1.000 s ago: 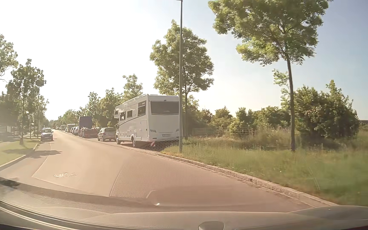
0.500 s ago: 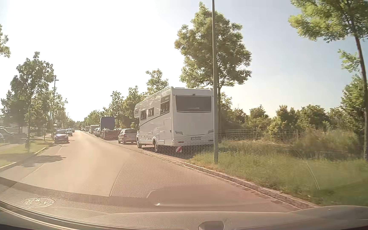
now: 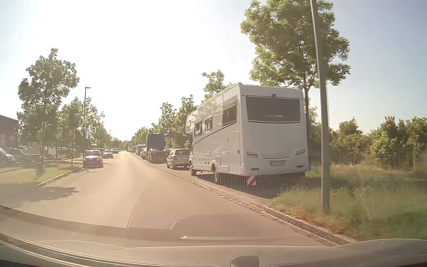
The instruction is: Follow the waypoints while adhering to traffic rules and regulations
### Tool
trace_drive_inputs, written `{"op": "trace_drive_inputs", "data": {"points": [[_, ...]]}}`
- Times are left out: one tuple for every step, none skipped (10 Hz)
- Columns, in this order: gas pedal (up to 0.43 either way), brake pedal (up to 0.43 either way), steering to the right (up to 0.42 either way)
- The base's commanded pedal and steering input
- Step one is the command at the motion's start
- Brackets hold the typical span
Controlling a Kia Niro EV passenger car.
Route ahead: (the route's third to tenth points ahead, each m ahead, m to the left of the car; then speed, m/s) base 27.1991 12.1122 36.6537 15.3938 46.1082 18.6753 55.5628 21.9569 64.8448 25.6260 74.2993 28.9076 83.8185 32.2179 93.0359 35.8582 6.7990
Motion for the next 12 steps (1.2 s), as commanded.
{"op": "trace_drive_inputs", "data": {"points": [[0.039, 0.000, -0.178], [0.039, 0.000, -0.182], [0.028, 0.000, -0.183], [0.028, 0.000, -0.182], [0.028, 0.000, -0.179], [0.028, 0.000, -0.171], [0.028, 0.000, -0.161], [0.039, 0.000, -0.152], [0.039, 0.000, -0.141], [0.039, 0.000, -0.127], [0.039, 0.000, -0.116], [0.039, 0.000, -0.103]]}}
